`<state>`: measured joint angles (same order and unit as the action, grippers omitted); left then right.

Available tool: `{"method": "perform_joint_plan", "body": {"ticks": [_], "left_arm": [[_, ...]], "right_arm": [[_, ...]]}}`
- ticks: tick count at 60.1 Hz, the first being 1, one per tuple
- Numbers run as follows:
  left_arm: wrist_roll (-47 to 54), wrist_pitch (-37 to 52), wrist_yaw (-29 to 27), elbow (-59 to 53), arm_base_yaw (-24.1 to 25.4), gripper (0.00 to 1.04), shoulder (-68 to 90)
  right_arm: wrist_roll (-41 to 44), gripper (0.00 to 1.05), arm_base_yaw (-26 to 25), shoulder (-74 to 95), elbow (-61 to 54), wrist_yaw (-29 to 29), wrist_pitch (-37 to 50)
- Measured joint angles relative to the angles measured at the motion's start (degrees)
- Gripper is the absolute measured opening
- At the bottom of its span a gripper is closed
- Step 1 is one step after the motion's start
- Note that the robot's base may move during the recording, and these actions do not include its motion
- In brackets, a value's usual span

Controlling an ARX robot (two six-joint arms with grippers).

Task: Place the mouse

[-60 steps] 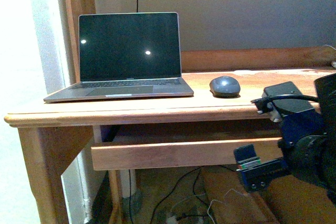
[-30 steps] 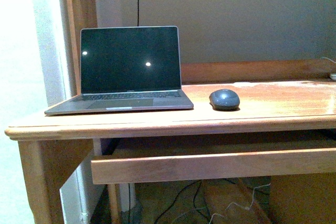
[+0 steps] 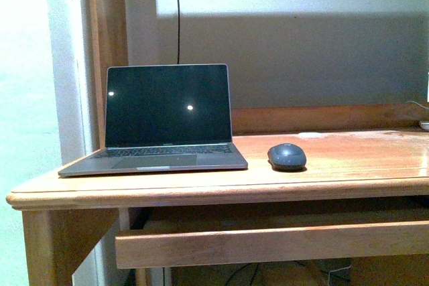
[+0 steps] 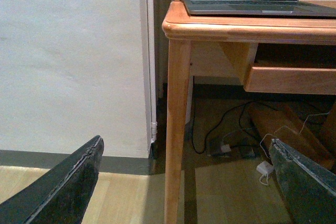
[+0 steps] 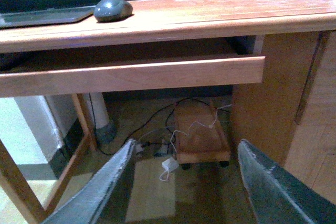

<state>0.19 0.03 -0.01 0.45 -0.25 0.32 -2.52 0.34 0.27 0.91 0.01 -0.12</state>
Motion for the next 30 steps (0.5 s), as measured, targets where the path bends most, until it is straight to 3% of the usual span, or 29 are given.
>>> {"method": "perform_joint_plan", "body": {"ticks": [16,30], "left_arm": [[0.0,0.0,0.0,0.0,0.0,0.97,0.0],[0.0,0.0,0.02,0.0,0.0,0.97,0.0]], "right_arm": [[2.23,0.06,-0.11,-0.04,0.0,0.07,0.0],[2.19,0.46,-0.13,-0.04,0.0,0.09,0.0]]}}
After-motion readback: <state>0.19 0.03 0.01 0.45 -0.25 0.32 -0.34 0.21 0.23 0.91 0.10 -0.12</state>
